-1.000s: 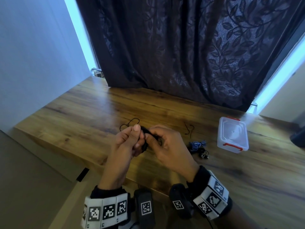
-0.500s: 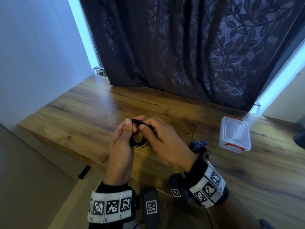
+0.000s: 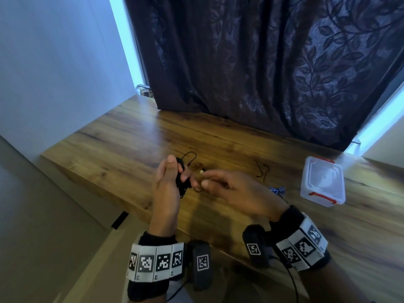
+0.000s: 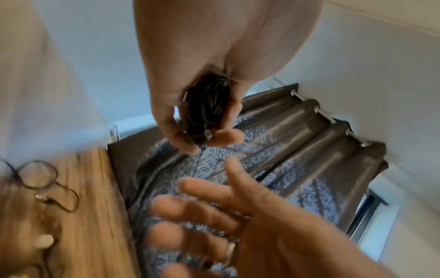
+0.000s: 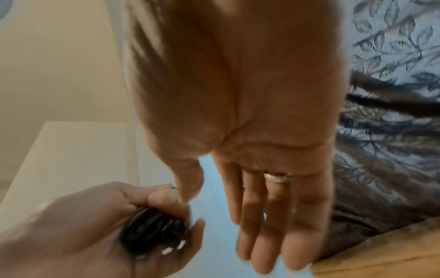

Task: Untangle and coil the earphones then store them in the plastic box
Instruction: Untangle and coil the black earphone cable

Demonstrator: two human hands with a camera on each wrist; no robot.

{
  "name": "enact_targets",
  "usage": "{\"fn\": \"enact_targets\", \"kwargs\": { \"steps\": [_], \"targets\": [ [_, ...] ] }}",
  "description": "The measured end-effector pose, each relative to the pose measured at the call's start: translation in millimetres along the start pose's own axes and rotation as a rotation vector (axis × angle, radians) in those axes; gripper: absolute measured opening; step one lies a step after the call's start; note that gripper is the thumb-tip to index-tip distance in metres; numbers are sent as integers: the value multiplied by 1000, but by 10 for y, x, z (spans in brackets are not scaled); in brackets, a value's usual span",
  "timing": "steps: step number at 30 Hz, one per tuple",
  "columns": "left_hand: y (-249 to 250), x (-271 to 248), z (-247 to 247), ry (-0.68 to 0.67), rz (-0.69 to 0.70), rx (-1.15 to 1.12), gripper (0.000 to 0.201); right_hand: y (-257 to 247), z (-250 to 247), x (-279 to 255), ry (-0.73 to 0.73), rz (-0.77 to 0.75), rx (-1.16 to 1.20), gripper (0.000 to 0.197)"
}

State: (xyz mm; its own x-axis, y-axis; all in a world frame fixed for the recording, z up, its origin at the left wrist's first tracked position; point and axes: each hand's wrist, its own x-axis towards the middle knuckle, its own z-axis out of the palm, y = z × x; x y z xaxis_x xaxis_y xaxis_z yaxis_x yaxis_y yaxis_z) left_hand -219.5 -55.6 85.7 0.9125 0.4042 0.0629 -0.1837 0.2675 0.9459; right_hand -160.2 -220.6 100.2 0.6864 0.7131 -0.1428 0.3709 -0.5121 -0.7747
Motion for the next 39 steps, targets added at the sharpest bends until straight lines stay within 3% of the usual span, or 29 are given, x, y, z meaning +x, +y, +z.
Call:
{"fn": "enact_targets", "kwargs": {
  "steps": [2,4,10,17,25,29,33,36,39],
  "targets": [
    [-23,-4,5,-48,-25,54,37,-66,-95,-25,182,-35,65,38],
    [-18,-37,62,-99,-68,89,38,-149,-131,-22,271,-136,140,39],
    [-14,-96,128,-254,-59,307,76,-243,-83,42,226,-204,141,36],
    [-94,-70,89,-315,117,592,65,-250,-31,63,304,-164,28,17],
    [-197,-9,33,-205,119,733,52,-153,81,117,357,-130,-7,12],
    [-267,48,-20,-179,72,612,55,-95,97,129,348,-123,96,15],
    [-231,47,-30,-274,15,266,32,-43,31,119,320,-71,350,16],
    [-181,38,-53,-355,4,187,25,-15,-4,108,336,-112,422,14],
    [-174,35,-50,-340,46,168,28,6,-34,103,396,-137,490,13]
  ]
}}
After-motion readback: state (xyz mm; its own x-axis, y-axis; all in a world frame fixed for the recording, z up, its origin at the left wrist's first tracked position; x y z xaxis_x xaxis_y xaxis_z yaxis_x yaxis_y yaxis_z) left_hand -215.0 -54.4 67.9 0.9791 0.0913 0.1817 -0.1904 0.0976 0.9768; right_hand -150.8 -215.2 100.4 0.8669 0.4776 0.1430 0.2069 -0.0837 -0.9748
